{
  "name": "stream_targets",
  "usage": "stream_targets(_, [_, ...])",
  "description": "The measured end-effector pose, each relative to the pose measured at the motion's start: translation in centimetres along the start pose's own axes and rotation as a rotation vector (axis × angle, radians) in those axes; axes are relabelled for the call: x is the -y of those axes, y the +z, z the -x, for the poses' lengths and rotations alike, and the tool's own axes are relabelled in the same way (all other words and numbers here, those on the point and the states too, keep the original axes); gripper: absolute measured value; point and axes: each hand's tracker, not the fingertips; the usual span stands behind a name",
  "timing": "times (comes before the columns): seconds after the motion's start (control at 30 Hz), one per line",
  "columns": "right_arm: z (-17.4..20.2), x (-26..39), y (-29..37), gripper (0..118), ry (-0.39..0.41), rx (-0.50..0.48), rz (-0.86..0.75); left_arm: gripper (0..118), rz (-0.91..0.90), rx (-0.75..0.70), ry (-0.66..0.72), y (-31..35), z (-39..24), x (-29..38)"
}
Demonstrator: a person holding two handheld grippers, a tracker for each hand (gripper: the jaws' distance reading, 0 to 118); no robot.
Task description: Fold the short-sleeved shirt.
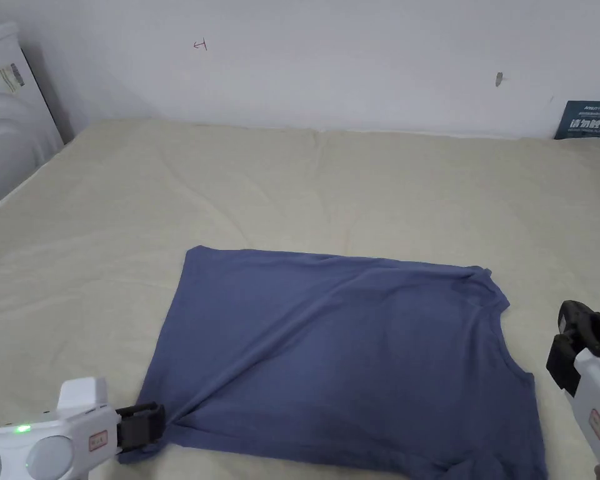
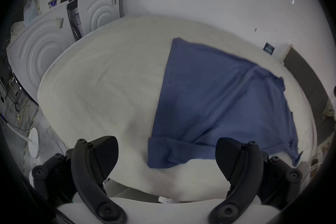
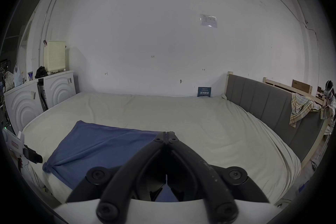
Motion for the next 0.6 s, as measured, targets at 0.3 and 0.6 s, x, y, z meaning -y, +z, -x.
stream_targets(0.3, [-0.9, 1.1, 0.1, 1, 0.001, 0.014, 0.062, 38, 0.069, 0.092, 0.021, -3.9, -0.1, 2.6])
stream_targets(0.6, [-3.4, 8.7, -1.3, 118, -0.139, 0.021, 0.415, 6, -0.03, 0.079, -0.027, -1.1, -1.1, 2.1])
